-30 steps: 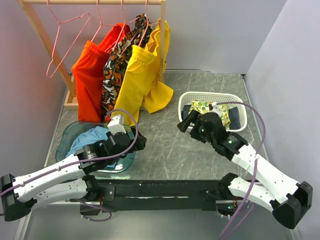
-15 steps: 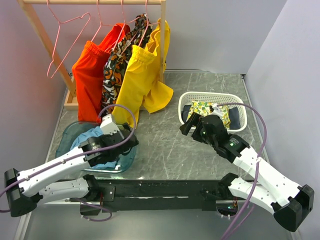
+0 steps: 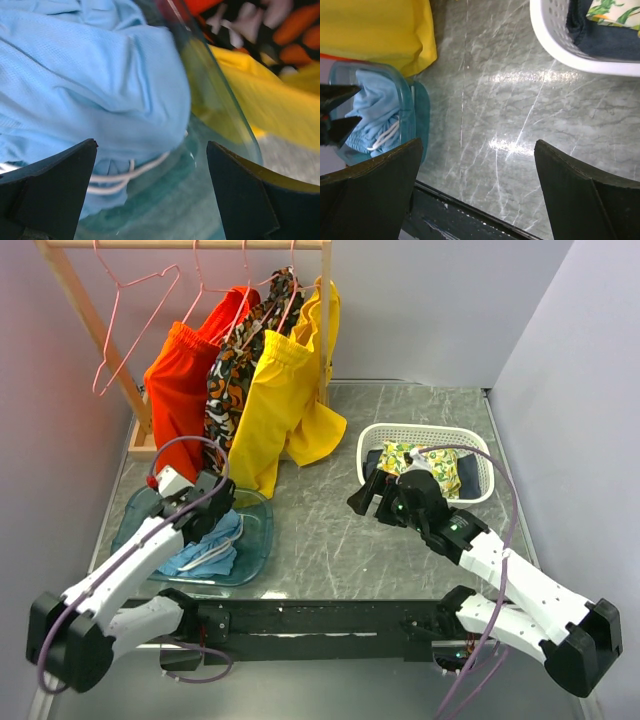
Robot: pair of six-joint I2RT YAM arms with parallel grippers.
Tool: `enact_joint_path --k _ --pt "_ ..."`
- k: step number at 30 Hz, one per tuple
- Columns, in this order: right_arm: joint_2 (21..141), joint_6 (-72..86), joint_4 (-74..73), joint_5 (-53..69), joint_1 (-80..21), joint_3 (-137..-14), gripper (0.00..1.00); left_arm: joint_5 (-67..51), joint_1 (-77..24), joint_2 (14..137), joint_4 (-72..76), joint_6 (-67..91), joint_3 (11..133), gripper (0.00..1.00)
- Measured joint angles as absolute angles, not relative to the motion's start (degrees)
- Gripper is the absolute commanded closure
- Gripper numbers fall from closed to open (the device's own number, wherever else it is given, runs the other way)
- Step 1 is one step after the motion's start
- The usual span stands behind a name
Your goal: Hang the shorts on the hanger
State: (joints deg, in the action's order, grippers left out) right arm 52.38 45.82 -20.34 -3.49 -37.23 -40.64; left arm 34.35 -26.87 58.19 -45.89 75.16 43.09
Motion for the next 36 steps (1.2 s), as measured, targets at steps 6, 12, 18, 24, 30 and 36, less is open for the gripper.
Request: enact_joint_path --k 6,12,18,24,30,36 --pt "53.4 44.9 -19.4 -1.3 -37.3 -40.3 0.0 35.1 -24.3 67.4 -42.7 79.0 40.9 0.11" --pt "53.4 44.4 -18.6 -0.4 -37.3 -39.9 0.0 36.0 -23.6 71.6 -42.2 83.0 39.3 0.77" --pt "53.4 43.6 -18.3 1.1 -37.3 -39.9 0.02 36.3 -23.6 69.3 -43.0 80.8 39.7 0.99" --pt "54.2 40.7 -17.0 3.2 -38.6 -40.4 0.06 35.3 -23.5 56.4 -46.6 71.6 46.1 0.99" --pt "60.3 37.4 -14.6 2.3 -48.3 -45.9 0.06 30.3 -23.5 45.4 -50.0 63.1 56.2 0.99" --pt "70.6 32.6 -12.0 -1.0 -59.1 -56.6 0.05 24.5 -23.5 43.7 -53.2 57.4 66.4 0.99"
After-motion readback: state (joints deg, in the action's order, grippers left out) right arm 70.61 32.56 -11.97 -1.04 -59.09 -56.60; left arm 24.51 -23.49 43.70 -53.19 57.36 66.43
